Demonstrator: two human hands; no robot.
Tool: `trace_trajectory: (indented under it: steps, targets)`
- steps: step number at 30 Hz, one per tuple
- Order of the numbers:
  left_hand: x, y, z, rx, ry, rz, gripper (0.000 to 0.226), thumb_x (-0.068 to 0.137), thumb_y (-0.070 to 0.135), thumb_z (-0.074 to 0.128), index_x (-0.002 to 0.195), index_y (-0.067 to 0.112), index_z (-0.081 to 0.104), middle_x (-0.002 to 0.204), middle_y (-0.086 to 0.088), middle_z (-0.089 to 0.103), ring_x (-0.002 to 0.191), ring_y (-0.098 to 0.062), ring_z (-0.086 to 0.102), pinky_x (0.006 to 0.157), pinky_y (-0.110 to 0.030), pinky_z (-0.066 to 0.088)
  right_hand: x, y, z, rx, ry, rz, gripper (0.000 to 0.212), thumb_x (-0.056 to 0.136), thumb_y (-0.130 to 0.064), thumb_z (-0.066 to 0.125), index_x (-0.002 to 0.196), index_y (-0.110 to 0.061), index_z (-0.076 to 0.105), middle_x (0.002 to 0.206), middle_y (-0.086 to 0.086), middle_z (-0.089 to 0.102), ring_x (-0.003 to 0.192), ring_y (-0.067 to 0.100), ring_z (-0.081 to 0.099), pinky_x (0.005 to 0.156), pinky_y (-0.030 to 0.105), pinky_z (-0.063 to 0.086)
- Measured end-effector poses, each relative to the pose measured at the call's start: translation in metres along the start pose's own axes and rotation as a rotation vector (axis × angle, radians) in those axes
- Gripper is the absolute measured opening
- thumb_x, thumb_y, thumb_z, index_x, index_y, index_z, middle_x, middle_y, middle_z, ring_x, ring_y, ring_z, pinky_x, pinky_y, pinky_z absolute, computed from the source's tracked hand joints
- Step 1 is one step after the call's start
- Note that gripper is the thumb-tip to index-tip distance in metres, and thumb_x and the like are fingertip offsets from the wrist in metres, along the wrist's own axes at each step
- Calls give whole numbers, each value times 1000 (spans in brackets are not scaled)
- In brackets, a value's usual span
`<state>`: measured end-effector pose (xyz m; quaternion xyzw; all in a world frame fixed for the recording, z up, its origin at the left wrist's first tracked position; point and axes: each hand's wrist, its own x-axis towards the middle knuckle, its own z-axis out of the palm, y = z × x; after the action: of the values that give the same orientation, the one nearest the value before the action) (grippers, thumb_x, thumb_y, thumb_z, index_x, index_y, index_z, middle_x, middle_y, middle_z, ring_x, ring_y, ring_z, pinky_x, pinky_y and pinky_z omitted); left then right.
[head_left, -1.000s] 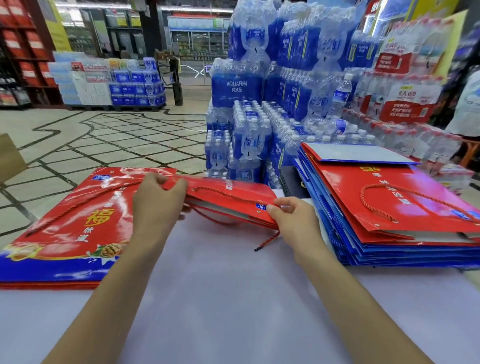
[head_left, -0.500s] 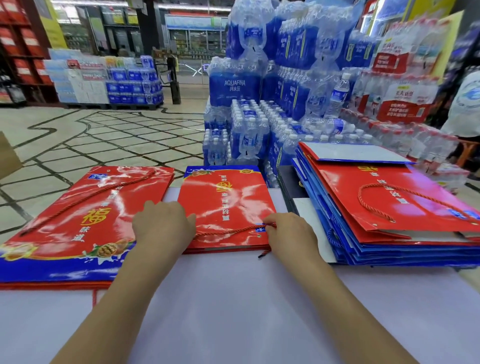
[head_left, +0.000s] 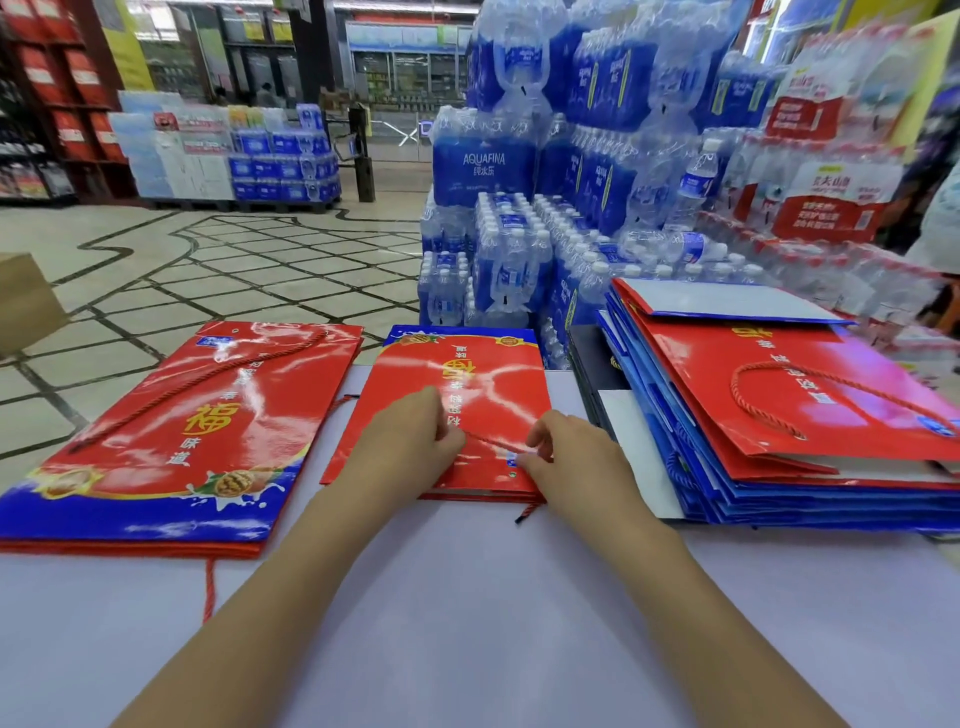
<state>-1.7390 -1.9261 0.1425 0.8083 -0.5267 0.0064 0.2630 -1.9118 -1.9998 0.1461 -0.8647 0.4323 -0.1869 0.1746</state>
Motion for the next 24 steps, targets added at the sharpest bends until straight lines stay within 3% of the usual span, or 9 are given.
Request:
trace_trajectory:
  steps: [4,7,10,13,15,18,21,24]
  targets:
    - [3,-8,-3,74,41,-129,21,87,32,55,79,13,47,79,-3,55,77,-24,53,63,-36,40,1,1,-1,-27,-60,-3,17,95,-38,57,101,-23,62,102,-4,63,94,19,59,80,34,50]
    - [4,-9,-3,76,26,-115,21,94,33,49,88,13,49,85,-4,58,80,-24,55,67,-37,44,0,1,-1,-84,-78,-30,19,102,-35,44,100,-17,52,97,1,60,87,24,58,76,38,49]
    - [4,-8,-1,124,19,-91,23,100,34,41,97,11,44,93,-9,61,86,-30,59,72,-39,46,-1,0,-4,-84,0,-36,19,104,-35,37,104,-19,46,83,-1,61,79,24,58,64,34,41]
    - [6,-9,0,126,62,-110,20,101,29,40,102,8,42,95,-14,63,85,-33,60,66,-36,41,-2,-3,-9,-59,147,-47,23,98,-46,47,97,-25,55,80,-6,65,77,17,57,64,29,37]
    - [7,-11,-2,122,88,-156,16,97,25,45,96,9,42,94,-13,61,79,-30,54,63,-33,35,-2,-3,-10,12,195,-64,21,96,-44,53,95,-25,61,84,-9,66,78,13,57,67,29,42]
    - [4,-15,-10,291,87,-211,13,89,24,51,89,12,44,96,-11,58,79,-27,49,66,-32,34,0,-2,-3,47,116,-136,16,97,-29,55,106,-24,66,103,-8,68,96,14,56,88,34,45]
    - [-1,-17,-20,498,50,-307,19,86,25,54,100,14,55,104,-9,57,98,-30,53,82,-38,38,3,2,2,-96,7,-111,21,98,-29,51,115,-27,64,116,-7,62,110,17,49,93,36,34]
    - [-2,-17,-26,609,56,-313,30,85,20,56,114,15,52,115,-8,55,112,-30,48,91,-41,36,5,6,3,-107,-20,-58,21,98,-34,53,110,-29,68,114,-6,61,110,17,48,92,36,33]
